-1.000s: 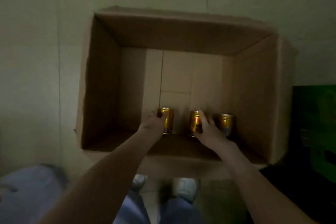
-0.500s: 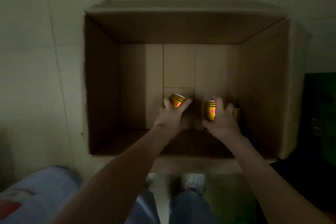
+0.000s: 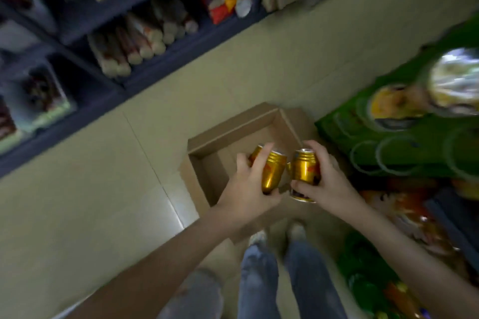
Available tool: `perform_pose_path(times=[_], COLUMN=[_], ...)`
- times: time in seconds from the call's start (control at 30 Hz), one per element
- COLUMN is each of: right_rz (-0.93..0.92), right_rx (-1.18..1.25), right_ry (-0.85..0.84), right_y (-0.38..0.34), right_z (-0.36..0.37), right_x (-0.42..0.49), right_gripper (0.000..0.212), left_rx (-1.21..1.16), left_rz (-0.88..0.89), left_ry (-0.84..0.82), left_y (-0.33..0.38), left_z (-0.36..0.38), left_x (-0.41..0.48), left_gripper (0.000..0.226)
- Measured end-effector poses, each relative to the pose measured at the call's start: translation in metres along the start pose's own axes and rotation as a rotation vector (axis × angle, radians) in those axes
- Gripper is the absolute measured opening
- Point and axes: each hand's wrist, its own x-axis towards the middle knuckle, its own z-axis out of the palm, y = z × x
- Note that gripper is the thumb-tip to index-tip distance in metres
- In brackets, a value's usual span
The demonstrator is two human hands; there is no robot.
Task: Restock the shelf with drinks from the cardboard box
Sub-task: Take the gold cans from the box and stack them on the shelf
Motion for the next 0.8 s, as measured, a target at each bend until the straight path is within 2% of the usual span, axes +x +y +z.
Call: perform_pose_path(times=[0.13, 0.3, 0.53, 0.67, 0.8], right_rz=[-0.146, -0.223, -0.235, -0.196, -0.233], right_rx=[0.048, 0.112, 0.069, 0.065, 0.044], right_ry=[0.155, 0.422, 0.758, 0.948, 1.144], right_y=[-0.043, -0.037, 0.064, 0.123, 0.150], right_z=[-0.062, -0.135, -0.213, -0.252, -0.291], right_x=[-0.095, -0.231, -0.487, -0.629, -0.737], right_gripper=[0.087, 0.084, 0.072, 0.069, 0.069], left_rx=[-0.046, -0.086, -0.028, 0.042, 0.073], left_rz=[0.140, 0.394, 0.746, 0.946, 1.137], left_ry=[0.064, 0.032, -0.188, -0.223, -0.214], left_y=[0.099, 0.212, 0.359, 0.455, 0.545], left_z=[-0.027, 0.000, 0.148, 0.229, 0.277], left_x=[-0.050, -0.109, -0.250, -0.339, -0.412], left_gripper=[0.090, 0.092, 0.086, 0.083, 0.078])
